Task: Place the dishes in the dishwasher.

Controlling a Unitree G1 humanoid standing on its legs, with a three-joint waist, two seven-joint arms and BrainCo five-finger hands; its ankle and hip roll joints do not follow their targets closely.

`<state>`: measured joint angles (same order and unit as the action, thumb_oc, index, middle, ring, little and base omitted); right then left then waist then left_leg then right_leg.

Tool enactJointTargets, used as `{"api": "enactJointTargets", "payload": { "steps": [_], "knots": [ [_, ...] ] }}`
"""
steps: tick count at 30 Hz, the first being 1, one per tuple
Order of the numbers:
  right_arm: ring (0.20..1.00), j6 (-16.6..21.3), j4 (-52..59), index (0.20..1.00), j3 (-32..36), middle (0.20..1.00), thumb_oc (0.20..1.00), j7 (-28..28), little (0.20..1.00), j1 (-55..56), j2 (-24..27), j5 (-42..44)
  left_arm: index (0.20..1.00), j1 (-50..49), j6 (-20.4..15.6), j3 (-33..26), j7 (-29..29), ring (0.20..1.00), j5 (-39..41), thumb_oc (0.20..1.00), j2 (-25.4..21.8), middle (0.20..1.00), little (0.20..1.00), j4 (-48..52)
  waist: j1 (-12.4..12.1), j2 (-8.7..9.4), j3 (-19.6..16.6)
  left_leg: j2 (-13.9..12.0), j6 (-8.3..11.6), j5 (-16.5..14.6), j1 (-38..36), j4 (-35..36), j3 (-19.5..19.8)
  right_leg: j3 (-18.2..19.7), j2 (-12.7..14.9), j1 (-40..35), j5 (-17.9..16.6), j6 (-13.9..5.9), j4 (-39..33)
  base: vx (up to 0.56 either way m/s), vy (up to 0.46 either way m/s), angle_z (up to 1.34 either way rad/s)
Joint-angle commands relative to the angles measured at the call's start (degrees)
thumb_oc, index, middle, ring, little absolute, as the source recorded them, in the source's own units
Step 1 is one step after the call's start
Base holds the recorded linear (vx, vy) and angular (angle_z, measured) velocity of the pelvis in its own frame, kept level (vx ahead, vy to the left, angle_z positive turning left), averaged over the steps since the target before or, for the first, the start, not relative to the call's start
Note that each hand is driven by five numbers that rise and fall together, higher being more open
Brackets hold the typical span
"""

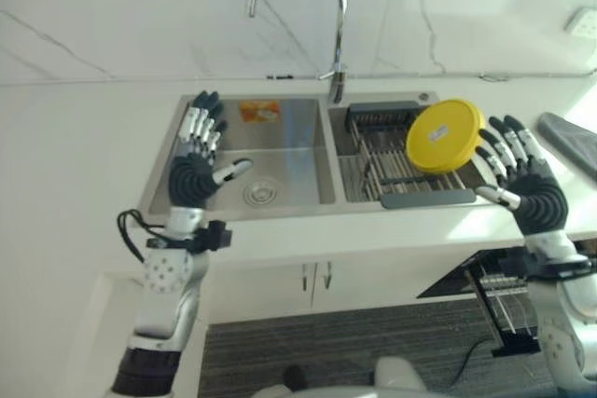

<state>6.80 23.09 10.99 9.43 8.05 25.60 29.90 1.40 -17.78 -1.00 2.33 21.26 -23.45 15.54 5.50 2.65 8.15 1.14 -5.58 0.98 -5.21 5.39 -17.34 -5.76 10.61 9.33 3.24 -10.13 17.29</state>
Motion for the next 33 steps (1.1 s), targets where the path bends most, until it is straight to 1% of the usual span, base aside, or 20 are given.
{"api": "enactJointTargets", "payload": {
  "steps": [1, 2, 3, 6, 8, 10, 13, 15, 16, 18, 19, 20, 21, 22, 23, 24, 26, 29, 33],
  "knots": [
    [1.000, -0.7, 0.3, 1.000, 1.7, 1.000, 1.000, 1.2, 1.000, -3.1, 1.1, 2.8, 1.000, 1.2, -1.9, -0.6, 0.8, 1.000, -1.6, 1.000, -1.6, 1.000, 1.000, 4.5, 0.9, 0.64, -0.1, -2.7, 4.95, -5.9, -2.6, -0.4, 6.7, -0.7, -1.9, -6.0, -8.0, 0.43, -13.8, 0.17, -0.406, -0.24],
    [1.000, -1.1, 0.4, 1.000, 0.9, 1.000, 1.000, 1.1, 1.000, -3.5, 1.3, 3.2, 1.000, 1.0, -2.3, 0.3, 0.6, 1.000, -2.4, 1.000, -1.5, 1.000, 1.000, 4.4, 1.4, 0.98, 0.0, -3.0, 4.98, -7.0, -4.0, -0.4, 6.6, 0.8, -1.6, -5.2, -10.6, -0.12, -16.6, 0.19, -0.495, -0.01],
    [1.000, -1.4, 0.6, 1.000, 0.8, 1.000, 1.000, 0.4, 1.000, -3.5, 1.4, 3.3, 1.000, 1.1, -2.1, 0.6, 0.6, 1.000, -2.7, 1.000, -1.6, 1.000, 1.000, 4.6, 1.7, 1.02, 0.0, -3.4, 5.02, -7.3, -4.5, -0.4, 6.9, 1.7, -1.8, -4.8, -10.8, -0.13, -16.4, 0.15, -0.505, 0.12],
    [1.000, -1.3, 0.0, 1.000, 0.8, 1.000, 1.000, -1.0, 1.000, -4.3, 1.8, 3.8, 1.000, 1.6, -1.5, 1.3, 0.8, 1.000, -2.6, 1.000, -1.9, 1.000, 1.000, 4.8, 1.8, 1.04, -0.7, -4.8, 5.28, -7.4, -5.1, -0.4, 6.7, 0.9, -2.7, -6.5, -9.2, 0.03, -18.5, 0.08, -0.364, 0.35],
    [1.000, -1.8, 0.4, 1.000, 0.9, 1.000, 1.000, -1.5, 1.000, -4.8, 2.3, 3.9, 1.000, 2.2, -0.8, 1.5, 1.2, 1.000, -2.0, 1.000, -1.9, 1.000, 1.000, 4.8, 1.9, 1.02, -1.2, -5.6, 5.71, -7.4, -5.4, -0.4, 6.3, 0.5, -3.3, -8.1, -8.5, 0.62, -20.3, 0.05, -0.293, 0.41],
    [1.000, -2.3, 0.9, 1.000, 0.5, 1.000, 1.000, -1.6, 1.000, -6.1, 2.4, 3.6, 1.000, 2.5, -0.6, 1.5, 1.8, 1.000, -2.1, 1.000, -1.9, 1.000, 1.000, 4.7, 2.1, 0.86, -1.9, -7.2, 6.75, -7.0, -6.0, -0.4, 5.2, 0.2, -4.4, -9.7, -7.9, 1.70, -21.9, 0.05, -0.370, 0.12],
    [1.000, -2.9, 1.3, 1.000, 0.4, 1.000, 1.000, -1.4, 1.000, -6.7, 2.1, 3.8, 1.000, 2.3, -0.3, 0.9, 1.9, 1.000, -1.8, 1.000, -1.9, 1.000, 1.000, 4.4, 2.1, 0.49, -2.4, -9.1, 8.10, -6.0, -6.1, -0.4, 3.8, 0.5, -6.2, -10.8, -6.8, 2.93, -22.3, 0.04, -0.356, 0.00],
    [1.000, -3.1, 1.5, 1.000, 0.9, 1.000, 1.000, -1.1, 1.000, -6.6, 2.2, 4.1, 1.000, 1.9, -0.3, 0.7, 1.4, 1.000, -1.0, 1.000, -1.9, 1.000, 1.000, 4.3, 2.2, 0.28, -2.6, -10.3, 9.03, -5.0, -6.2, -0.4, 2.8, 0.6, -7.3, -11.5, -6.0, 3.66, -22.3, 0.02, -0.338, 0.06],
    [1.000, -3.4, 1.9, 1.000, 1.4, 1.000, 1.000, -0.9, 1.000, -6.0, 2.2, 5.3, 1.000, 1.2, -0.7, 0.4, 0.4, 1.000, -0.4, 1.000, -1.7, 1.000, 1.000, 4.4, 2.2, 0.22, -2.7, -11.0, 9.85, -3.7, -6.1, -0.9, 2.0, 0.7, -7.9, -11.8, -5.6, 4.20, -22.3, 0.01, -0.289, 0.06],
    [1.000, -3.5, 1.9, 1.000, 1.6, 1.000, 1.000, -0.8, 1.000, -5.8, 2.2, 5.6, 1.000, 0.9, -1.0, 0.3, 0.1, 1.000, -0.3, 1.000, -1.7, 1.000, 1.000, 4.5, 2.1, 0.16, -2.7, -11.0, 10.07, -3.5, -5.8, -2.3, 2.2, 0.9, -8.2, -11.9, -5.5, 4.47, -22.3, 0.00, -0.186, 0.11],
    [1.000, -2.8, 1.7, 1.000, 2.1, 1.000, 1.000, -0.6, 1.000, -5.6, 2.4, 5.6, 1.000, -0.2, -1.8, 0.0, -0.5, 1.000, 0.3, 1.000, -1.4, 1.000, 1.000, 4.8, 1.7, -0.01, -2.3, -10.7, 10.40, -3.0, -2.8, -7.9, 3.6, 1.2, -8.5, -12.3, -5.2, 5.16, -22.3, -0.01, -0.131, 0.17],
    [1.000, -2.6, 1.9, 1.000, 2.1, 1.000, 1.000, -1.0, 1.000, -5.6, 2.4, 5.4, 1.000, -0.3, -2.2, 0.0, -0.8, 1.000, 0.1, 1.000, -1.3, 1.000, 1.000, 4.9, 1.6, -0.12, -2.2, -10.3, 10.11, -3.2, -2.0, -7.1, 3.8, 1.1, -8.5, -12.5, -5.1, 5.12, -22.3, -0.03, -0.041, 0.29],
    [1.000, -1.3, 1.5, 1.000, 1.7, 1.000, 1.000, -2.5, 1.000, -6.3, 2.0, 4.0, 1.000, -0.2, -3.2, 0.5, -1.3, 1.000, 0.1, 1.000, -1.3, 1.000, 1.000, 4.7, 1.6, -0.81, -1.5, -10.7, 10.71, -0.8, -0.8, -2.5, 1.6, -0.5, -7.9, -12.9, -4.6, 4.56, -22.3, -0.04, 0.129, 0.52],
    [1.000, -0.5, 1.1, 1.000, 1.4, 1.000, 1.000, -3.9, 1.000, -6.9, 1.7, 3.5, 1.000, 0.2, -3.6, 1.0, -1.0, 1.000, -0.7, 1.000, -1.1, 1.000, 1.000, 4.6, 1.7, -0.90, -1.2, -11.3, 10.54, -0.3, -0.4, -2.1, 0.6, -1.6, -7.3, -13.2, -4.1, 4.68, -22.3, -0.04, 0.184, 0.35],
    [1.000, -0.6, 0.9, 1.000, 1.0, 1.000, 1.000, -4.4, 1.000, -7.4, 1.6, 3.3, 1.000, 0.6, -3.9, 1.5, -0.2, 1.000, -1.4, 1.000, -1.0, 1.000, 1.000, 4.2, 1.8, -1.24, -1.3, -11.1, 10.39, -0.2, -1.0, -1.0, 1.2, -1.8, -7.1, -13.2, -3.9, 4.68, -22.3, -0.02, 0.242, 0.22],
    [1.000, -1.2, 0.9, 1.000, 1.4, 1.000, 1.000, -5.5, 1.000, -7.4, 1.6, 4.1, 1.000, 0.8, -4.6, 1.7, 0.9, 1.000, -1.9, 1.000, -1.2, 1.000, 1.000, 3.4, 2.0, -1.75, -1.7, -10.7, 10.50, -0.6, -1.3, -0.4, 2.2, -2.2, -6.7, -13.1, -4.1, 4.45, -22.3, 0.00, 0.281, -0.06],
    [1.000, -1.7, 0.7, 1.000, 2.1, 1.000, 1.000, -6.5, 1.000, -6.8, 1.1, 4.3, 1.000, 1.1, -4.8, 1.4, 1.1, 1.000, -1.5, 1.000, -1.5, 1.000, 1.000, 2.7, 2.4, -2.01, -2.4, -10.5, 10.58, -1.4, -1.8, -0.4, 2.0, -3.2, -5.7, -13.2, -4.3, 3.94, -22.3, 0.03, 0.227, -0.01],
    [1.000, -2.8, 0.9, 1.000, 2.0, 1.000, 1.000, -8.4, 1.000, -6.6, 0.5, 4.1, 1.000, 1.0, -5.0, 1.2, 1.3, 1.000, -1.8, 1.000, -1.7, 1.000, 1.000, 2.5, 2.3, -2.05, -2.7, -10.0, 10.29, -2.1, -2.2, -0.4, 2.7, -3.4, -5.1, -13.4, -4.6, 3.48, -22.3, 0.03, 0.112, -0.01],
    [1.000, -4.4, -0.8, 1.000, 1.5, 1.000, 1.000, -13.2, 1.000, -7.6, -0.8, 3.4, 1.000, 1.9, -4.8, 1.4, 2.2, 1.000, -2.3, 1.000, -2.0, 1.000, 1.000, 1.7, 2.0, -1.71, -2.9, -9.3, 9.74, -3.0, -2.6, -0.4, 2.9, -4.0, -4.2, -13.4, -5.1, 2.76, -22.3, 0.01, 0.087, 0.04]
  ]
}}
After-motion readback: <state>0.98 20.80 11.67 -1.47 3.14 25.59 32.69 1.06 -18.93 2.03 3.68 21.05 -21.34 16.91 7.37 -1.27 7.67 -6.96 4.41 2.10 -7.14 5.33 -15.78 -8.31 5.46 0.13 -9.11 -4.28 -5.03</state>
